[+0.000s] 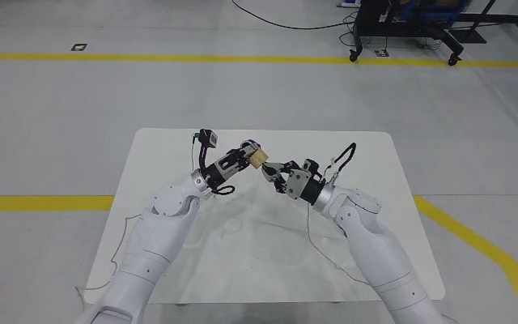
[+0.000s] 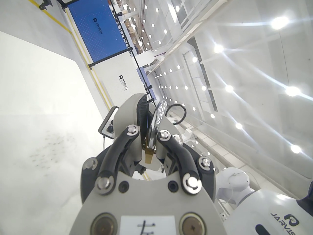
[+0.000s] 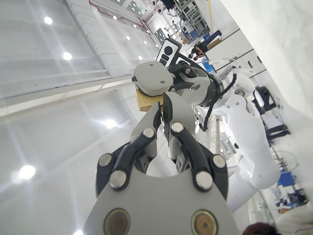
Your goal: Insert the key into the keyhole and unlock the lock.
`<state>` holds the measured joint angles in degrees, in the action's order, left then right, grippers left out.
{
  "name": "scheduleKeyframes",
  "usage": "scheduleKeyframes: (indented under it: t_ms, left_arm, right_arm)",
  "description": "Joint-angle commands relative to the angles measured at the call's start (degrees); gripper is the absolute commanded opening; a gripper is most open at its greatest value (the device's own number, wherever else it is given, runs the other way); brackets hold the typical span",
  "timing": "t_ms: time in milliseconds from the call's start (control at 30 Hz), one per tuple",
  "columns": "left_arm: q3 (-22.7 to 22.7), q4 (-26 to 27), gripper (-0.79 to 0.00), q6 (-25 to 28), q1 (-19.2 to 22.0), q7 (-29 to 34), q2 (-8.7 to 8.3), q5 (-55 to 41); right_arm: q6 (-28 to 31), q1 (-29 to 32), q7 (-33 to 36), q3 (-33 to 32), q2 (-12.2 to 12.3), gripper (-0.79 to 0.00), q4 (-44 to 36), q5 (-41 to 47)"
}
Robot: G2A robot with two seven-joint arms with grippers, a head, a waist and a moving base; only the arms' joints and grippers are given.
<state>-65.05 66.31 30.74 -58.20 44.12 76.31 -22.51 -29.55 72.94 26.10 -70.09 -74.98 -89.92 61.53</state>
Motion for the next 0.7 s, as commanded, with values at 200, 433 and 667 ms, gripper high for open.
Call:
scheduleKeyframes:
  t_ms: [200,433,667]
  left_arm:
    - [-1.06,0.46,-0.785,2.07,-0.57,-1.42,-0.35,2.19]
    - [-1.75,1.06,-0.785,2.77,-0.94,-2.89,-0.67,5.01]
    - [-3.15,4.89,-0.785,0.67,-2.47,-6.71,-1.3,11.39]
  right_arm:
    - [-3.35,-0.66,0.6,-1.62,0.3,-0.785,0.22,3.78]
    - [3.92,0.89,2.08,-1.96,0.87,-0.453,-1.59,-3.96]
    - [12.25,2.74,4.23,-4.68,1.87,0.0,-2.48,-13.11]
